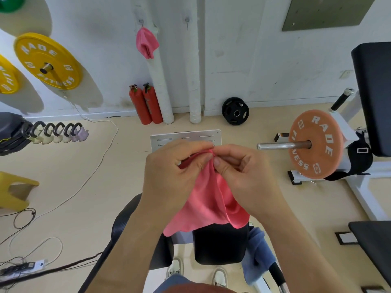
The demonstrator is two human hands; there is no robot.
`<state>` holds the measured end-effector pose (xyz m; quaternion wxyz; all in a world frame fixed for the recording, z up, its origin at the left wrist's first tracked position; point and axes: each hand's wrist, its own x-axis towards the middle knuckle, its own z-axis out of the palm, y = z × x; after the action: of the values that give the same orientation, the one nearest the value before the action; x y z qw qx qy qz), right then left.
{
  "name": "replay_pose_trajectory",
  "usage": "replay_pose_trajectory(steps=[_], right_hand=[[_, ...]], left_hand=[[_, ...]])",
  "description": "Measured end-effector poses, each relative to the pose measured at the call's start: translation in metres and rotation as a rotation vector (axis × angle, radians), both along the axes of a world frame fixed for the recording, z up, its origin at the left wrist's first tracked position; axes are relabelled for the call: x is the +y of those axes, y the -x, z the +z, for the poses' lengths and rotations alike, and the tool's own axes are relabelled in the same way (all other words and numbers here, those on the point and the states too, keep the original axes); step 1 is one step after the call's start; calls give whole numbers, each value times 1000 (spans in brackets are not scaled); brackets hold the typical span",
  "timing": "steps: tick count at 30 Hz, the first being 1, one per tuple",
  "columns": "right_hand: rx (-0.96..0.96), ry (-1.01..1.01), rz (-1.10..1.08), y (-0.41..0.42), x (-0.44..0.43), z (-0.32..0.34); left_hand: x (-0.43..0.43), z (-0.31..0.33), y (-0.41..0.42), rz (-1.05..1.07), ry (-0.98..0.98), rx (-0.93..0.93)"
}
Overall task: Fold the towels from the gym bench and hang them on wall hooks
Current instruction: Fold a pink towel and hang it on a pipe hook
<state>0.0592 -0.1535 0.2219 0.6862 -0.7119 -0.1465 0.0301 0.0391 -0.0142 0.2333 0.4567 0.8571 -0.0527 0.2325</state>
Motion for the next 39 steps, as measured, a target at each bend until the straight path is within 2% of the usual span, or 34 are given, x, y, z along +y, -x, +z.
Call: replay_pose_trajectory(steps=[3, 6, 8, 11, 14, 17, 19, 23, 27, 30, 33, 34, 36, 38, 39], right_hand=[[67, -18, 38, -4, 1, 0], [246, -15, 114, -13, 2, -9], [318, 191, 140, -28, -3, -26], [350, 627, 140, -52, -15, -52], [265, 1053, 93, -67, -24, -71], [137, 1274, 4, -73, -20, -74], [52, 1224, -75, -74, -3, -71], [-179, 942, -166, -66, 83, -45], [-238, 951, -218, -68, 140, -38], [-32, 977, -153, -73, 149, -36], [337, 898, 76, -70, 150, -34], [392, 948, 151, -68, 150, -34], [310, 1198, 233, -66, 147, -38], [30, 1445, 165, -65, 149, -40], [-99, 1455, 101, -66, 151, -42]], left_hand=[[2, -7, -5, 32, -92, -49], [2, -13, -8, 68, -121, -85], [9, -11, -12, 110, -36, -80], [31, -4, -23, 213, 28, -103], [54, -1, -33, 301, 67, -71], [64, 2, -36, 280, 85, -8], [66, 6, -35, 171, 85, 28], [78, 18, -28, -66, -3, 44], [109, 25, -17, -137, -121, 19], [146, 22, -15, -88, -218, -3], [176, 12, -16, -17, -334, 16], [183, 9, -15, -6, -363, 15], [192, 6, -16, -2, -367, 8], [196, 5, -18, -25, -307, 4], [196, 6, -20, -44, -273, -1]])
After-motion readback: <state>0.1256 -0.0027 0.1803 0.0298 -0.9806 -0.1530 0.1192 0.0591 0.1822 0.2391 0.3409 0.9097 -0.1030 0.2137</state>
